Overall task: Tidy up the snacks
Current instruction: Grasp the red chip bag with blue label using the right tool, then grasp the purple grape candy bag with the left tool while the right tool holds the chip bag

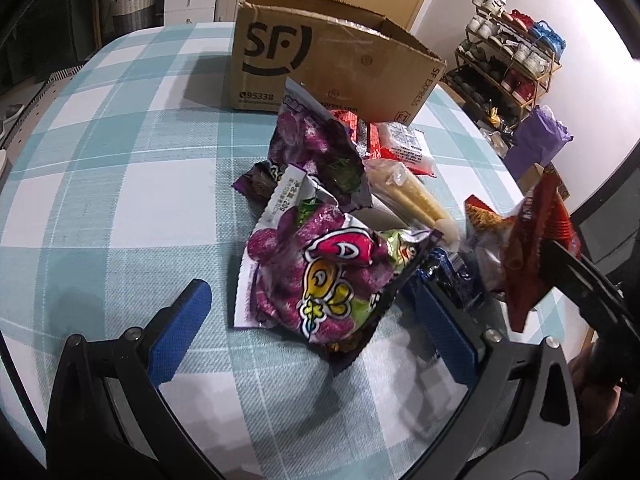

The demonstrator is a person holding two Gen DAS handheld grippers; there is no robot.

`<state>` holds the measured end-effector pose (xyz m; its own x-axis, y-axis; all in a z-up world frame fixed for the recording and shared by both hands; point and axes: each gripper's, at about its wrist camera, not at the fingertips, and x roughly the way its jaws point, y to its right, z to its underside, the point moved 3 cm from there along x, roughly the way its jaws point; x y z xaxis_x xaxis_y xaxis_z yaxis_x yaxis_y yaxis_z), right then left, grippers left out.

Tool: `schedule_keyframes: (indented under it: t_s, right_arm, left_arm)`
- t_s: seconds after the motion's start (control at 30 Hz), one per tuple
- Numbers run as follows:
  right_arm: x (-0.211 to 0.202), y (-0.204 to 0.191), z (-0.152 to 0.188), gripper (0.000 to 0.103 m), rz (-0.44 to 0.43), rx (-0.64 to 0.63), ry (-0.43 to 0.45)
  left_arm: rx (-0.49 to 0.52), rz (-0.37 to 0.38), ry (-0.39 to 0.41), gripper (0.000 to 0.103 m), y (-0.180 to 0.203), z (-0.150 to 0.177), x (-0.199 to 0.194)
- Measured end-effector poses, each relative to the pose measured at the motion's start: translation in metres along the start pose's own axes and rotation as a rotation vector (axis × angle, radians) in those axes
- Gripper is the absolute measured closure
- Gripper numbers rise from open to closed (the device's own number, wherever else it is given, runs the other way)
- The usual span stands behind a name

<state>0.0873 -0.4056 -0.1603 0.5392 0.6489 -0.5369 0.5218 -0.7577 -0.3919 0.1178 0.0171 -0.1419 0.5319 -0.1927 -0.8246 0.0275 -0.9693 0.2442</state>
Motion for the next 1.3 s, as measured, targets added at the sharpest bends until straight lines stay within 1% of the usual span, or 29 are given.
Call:
schedule_keyframes:
  t_s: [0.13,0.3,0.47,0.53,0.57,0.6,0.67,0.73,0.8,1.03,1.3]
  right_arm:
    - [-0.003,0.005,0.000,0.056,-0.004,0.012,0.007]
    - [-0.004,0.009,0.001,0.056,-0.009,0.021,0.009]
    - [-0.004,0.011,0.000,0.056,-0.007,0.028,0.013]
    - [-0.005,0.010,0.000,0.056,-0.007,0.028,0.015]
    - [-0.005,0.010,0.000,0.056,-0.003,0.027,0.015]
    - [-0.005,0.010,0.000,0.056,-0.003,0.027,0.014]
    - [-0.006,0.009,0.000,0.056,-0.002,0.026,0.013]
    - [-0.008,0.007,0.000,0.056,-0.001,0.020,0.012]
    - [-0.008,0.005,-0.001,0.056,0.002,0.014,0.011]
    - [-0.011,-0.005,-0.006,0.056,0.009,-0.007,0.014]
    - [-0.013,-0.012,-0.013,0.056,0.009,-0.018,0.018]
  left_arm:
    - [-0.010,-0.006,-0.010,0.001,0.000,-0.004,0.009]
    - [-0.039,0.011,-0.010,0.002,-0.004,-0.005,0.013]
    - [-0.037,0.023,-0.007,0.010,-0.006,-0.005,0.014]
    - [-0.025,0.038,-0.003,0.025,-0.004,-0.005,0.014]
    - [-0.017,0.040,-0.003,0.028,-0.003,-0.004,0.013]
    - [-0.009,0.047,-0.001,0.035,-0.003,-0.003,0.012]
    - [0.013,0.103,0.002,0.049,-0.001,-0.003,0.010]
    - [0.013,0.125,0.009,0.056,-0.003,-0.001,0.007]
    - [0.012,0.141,0.010,0.057,-0.005,-0.001,0.006]
    - [0.011,0.158,0.012,0.057,-0.009,0.004,0.001]
    - [0.027,0.165,0.035,0.057,-0.009,0.006,-0.015]
